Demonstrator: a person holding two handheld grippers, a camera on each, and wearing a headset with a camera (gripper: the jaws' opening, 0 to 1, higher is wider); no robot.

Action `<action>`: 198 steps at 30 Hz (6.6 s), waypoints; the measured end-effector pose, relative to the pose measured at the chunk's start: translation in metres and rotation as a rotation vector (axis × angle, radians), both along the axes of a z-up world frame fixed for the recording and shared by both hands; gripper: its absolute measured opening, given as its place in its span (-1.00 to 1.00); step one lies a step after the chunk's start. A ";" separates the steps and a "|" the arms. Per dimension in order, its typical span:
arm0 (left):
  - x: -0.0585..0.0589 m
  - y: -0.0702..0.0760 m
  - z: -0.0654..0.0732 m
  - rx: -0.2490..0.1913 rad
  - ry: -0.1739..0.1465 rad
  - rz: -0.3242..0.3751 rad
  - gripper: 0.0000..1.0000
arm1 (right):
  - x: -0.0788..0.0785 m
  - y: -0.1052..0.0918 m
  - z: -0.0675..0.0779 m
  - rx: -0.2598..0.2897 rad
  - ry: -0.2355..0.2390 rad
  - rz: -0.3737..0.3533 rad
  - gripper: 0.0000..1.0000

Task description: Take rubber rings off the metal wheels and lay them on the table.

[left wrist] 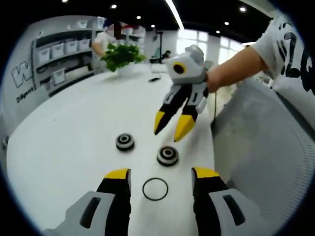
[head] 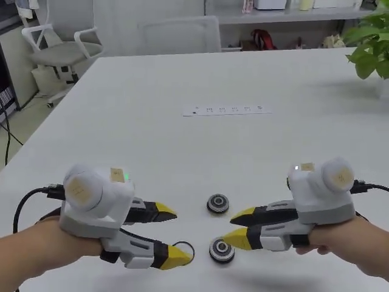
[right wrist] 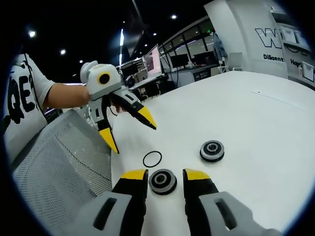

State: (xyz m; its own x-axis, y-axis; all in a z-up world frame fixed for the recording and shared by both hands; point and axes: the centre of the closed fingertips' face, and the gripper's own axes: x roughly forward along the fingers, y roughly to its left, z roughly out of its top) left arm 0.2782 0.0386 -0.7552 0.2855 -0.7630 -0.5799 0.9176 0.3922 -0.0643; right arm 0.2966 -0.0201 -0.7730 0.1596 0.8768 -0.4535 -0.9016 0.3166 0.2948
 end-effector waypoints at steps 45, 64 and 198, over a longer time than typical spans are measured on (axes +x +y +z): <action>-0.003 -0.059 -0.038 0.010 0.063 -0.043 -0.53 | -0.019 -0.003 -0.039 -0.101 -0.069 0.093 -0.65; 0.005 -0.061 -0.041 0.057 -0.049 -0.020 -0.73 | -0.015 -0.006 -0.042 -0.111 -0.075 0.079 -0.80; -0.007 -0.024 -0.002 -0.009 -0.066 -0.021 0.02 | -0.012 -0.008 -0.013 0.188 0.293 -0.115 -1.00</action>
State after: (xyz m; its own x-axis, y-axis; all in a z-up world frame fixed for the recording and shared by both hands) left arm 0.2714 0.0145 -0.7570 0.3066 -0.7746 -0.5531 0.9282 0.3721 -0.0067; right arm 0.2846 -0.0276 -0.7856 0.1495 0.9332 -0.3269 -0.7318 0.3267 0.5981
